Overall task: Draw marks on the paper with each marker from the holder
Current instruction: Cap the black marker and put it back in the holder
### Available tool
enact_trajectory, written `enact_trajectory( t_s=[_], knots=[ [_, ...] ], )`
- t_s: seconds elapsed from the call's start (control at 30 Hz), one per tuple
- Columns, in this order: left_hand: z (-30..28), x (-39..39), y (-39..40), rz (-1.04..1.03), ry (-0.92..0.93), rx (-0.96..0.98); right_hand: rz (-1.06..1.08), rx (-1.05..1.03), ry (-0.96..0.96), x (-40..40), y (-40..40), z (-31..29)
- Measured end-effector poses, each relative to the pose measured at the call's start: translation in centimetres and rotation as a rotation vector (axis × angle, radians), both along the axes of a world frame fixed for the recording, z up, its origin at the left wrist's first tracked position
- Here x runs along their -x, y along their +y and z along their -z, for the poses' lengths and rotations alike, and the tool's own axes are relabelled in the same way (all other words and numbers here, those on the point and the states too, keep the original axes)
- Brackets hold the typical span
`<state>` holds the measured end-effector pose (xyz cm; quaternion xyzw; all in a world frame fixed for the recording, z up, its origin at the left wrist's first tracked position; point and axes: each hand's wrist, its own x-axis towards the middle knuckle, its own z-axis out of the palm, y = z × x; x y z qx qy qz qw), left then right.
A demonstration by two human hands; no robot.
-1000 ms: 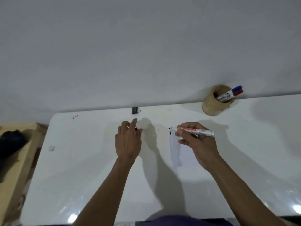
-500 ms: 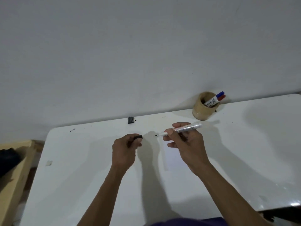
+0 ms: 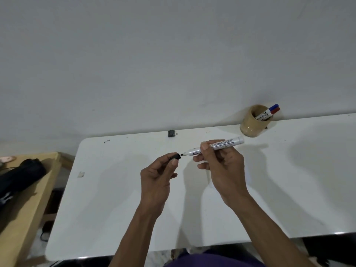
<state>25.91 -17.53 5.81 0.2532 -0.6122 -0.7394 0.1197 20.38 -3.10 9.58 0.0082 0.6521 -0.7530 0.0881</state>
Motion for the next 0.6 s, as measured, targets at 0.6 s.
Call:
enact_trajectory(
  t_s=[0.6],
  knots=[
    [0.4,-1.7,0.6,0.143,0.013,-0.019,-0.035,-0.098,-0.032,-2.6,0.3,0.7]
  ],
)
